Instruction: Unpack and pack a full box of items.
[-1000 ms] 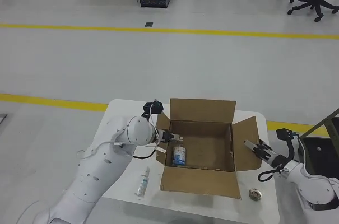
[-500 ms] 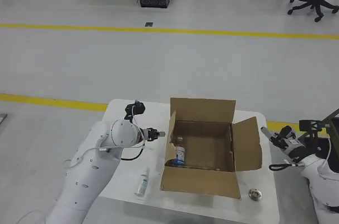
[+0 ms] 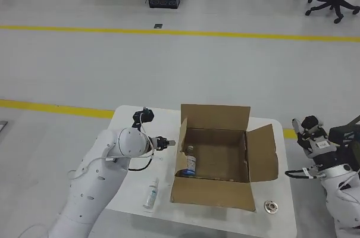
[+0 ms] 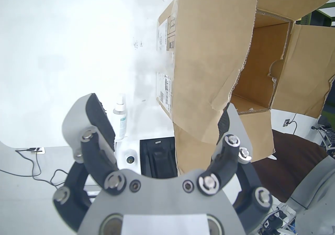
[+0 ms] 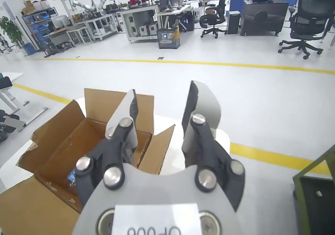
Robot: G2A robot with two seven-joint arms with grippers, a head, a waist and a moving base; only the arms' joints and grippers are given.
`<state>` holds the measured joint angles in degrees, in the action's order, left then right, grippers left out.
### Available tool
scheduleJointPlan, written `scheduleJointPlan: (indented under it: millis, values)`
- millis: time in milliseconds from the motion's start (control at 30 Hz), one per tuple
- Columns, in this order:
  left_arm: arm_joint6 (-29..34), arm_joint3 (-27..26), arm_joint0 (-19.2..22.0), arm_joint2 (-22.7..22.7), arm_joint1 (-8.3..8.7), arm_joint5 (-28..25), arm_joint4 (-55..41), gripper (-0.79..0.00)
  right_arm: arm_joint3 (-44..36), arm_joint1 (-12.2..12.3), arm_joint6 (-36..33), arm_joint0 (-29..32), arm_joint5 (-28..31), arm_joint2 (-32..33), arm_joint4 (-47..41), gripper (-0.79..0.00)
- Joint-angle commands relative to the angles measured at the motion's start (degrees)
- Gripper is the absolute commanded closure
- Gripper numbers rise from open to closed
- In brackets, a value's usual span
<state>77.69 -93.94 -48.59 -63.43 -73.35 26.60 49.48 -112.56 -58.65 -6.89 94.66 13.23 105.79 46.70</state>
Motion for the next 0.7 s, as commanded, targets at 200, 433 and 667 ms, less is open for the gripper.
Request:
scheduleJointPlan:
  millis: [200,433,667]
  values:
    - [-2.43,-0.28,-2.7,-0.31,0.58,-3.29,3.14,-0.785,-0.09,-0.35,-0.58,0.72,0.13,-1.06,-0.03,0.0]
    - [-2.95,-2.4,-8.07,-1.73,2.03,-6.69,13.01,-0.785,1.03,-0.56,-1.58,0.43,0.21,-0.98,-0.87,0.0]
    - [-3.51,-3.43,-12.56,2.21,3.08,-11.69,32.49,-0.785,2.06,-0.75,-2.55,-1.18,0.63,-1.96,-1.75,0.0]
